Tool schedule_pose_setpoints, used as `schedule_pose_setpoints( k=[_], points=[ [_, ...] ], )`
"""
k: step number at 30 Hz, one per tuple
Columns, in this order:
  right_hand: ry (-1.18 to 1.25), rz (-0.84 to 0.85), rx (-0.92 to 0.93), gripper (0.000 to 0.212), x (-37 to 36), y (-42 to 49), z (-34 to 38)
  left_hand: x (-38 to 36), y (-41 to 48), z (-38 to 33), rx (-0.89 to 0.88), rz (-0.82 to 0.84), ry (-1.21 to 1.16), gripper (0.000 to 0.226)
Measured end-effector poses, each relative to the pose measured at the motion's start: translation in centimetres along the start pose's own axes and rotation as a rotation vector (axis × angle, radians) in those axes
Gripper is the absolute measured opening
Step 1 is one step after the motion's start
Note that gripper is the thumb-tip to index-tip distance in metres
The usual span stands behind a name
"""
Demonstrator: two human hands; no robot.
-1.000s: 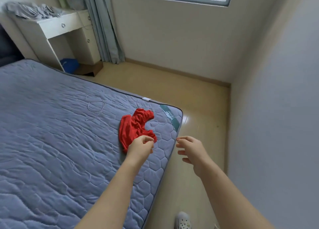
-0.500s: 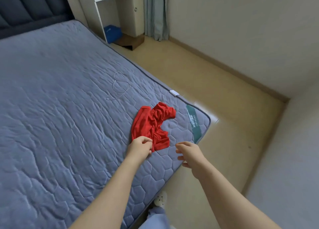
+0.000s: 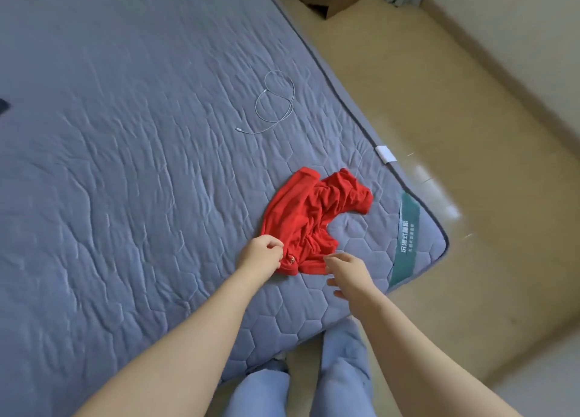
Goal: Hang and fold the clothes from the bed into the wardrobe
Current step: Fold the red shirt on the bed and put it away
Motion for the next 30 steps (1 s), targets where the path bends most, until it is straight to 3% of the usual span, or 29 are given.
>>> schedule_pose_setpoints(
  k=[4, 9, 12, 15, 18, 21, 23, 25, 27, 30],
  points=[
    [-0.101, 0.092, -0.038, 0.015, -0.1, 5.8, -2.5, -3.3, 4.4, 2.4, 0.136, -0.045, -0.02, 0.026],
    [-0.307, 0.185, -0.078, 0.027, 0.5, 13.7, -5.2, -7.7, 10.6, 5.4, 0.229, -0.035, 0.034, 0.024],
    [-0.428, 0.234, -0.068, 0.037, 0.4, 17.4, -6.5, -9.3, 13.3, 6.0, 0.192, -0.051, 0.17, 0.006],
    [-0.553, 0.237, 0.008, 0.045, -0.4, 20.5, -7.6, -10.6, 15.9, 7.3, 0.152, -0.074, 0.33, 0.04],
    [-0.688, 0.225, 0.18, 0.037, -2.5, 23.0, -8.5, -12.5, 18.1, 9.8, 0.175, -0.048, 0.561, 0.069],
    [-0.775, 0.391, 0.265, 0.032, -6.0, 24.3, -10.0, -12.9, 19.5, 11.5, 0.125, -0.099, 0.837, 0.083],
    [-0.897, 0.522, 0.272, 0.049, -7.6, 24.8, -11.4, -12.3, 19.9, 10.9, -0.065, -0.225, 0.941, 0.091],
    [-1.109, 0.588, 0.32, 0.068, -8.2, 25.2, -12.4, -11.2, 20.2, 11.0, -0.209, -0.344, 0.903, 0.085],
    [-1.295, 0.574, 0.422, 0.073, -8.4, 25.2, -12.9, -10.0, 20.4, 11.5, -0.293, -0.383, 0.779, 0.066],
    [-1.272, 0.462, 0.507, 0.061, -8.0, 25.3, -12.3, -7.4, 21.3, 11.7, -0.177, -0.319, 0.38, 0.046]
  ],
)
Point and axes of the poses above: each hand's wrist, its own y-axis towards the middle knuckle, its own x-axis out of the back of the hand, z = x × y, the point moved 8 cm from there along y, towards the middle knuckle, and after that the axes turned 8 degrees about x, right-handed, at the moved point
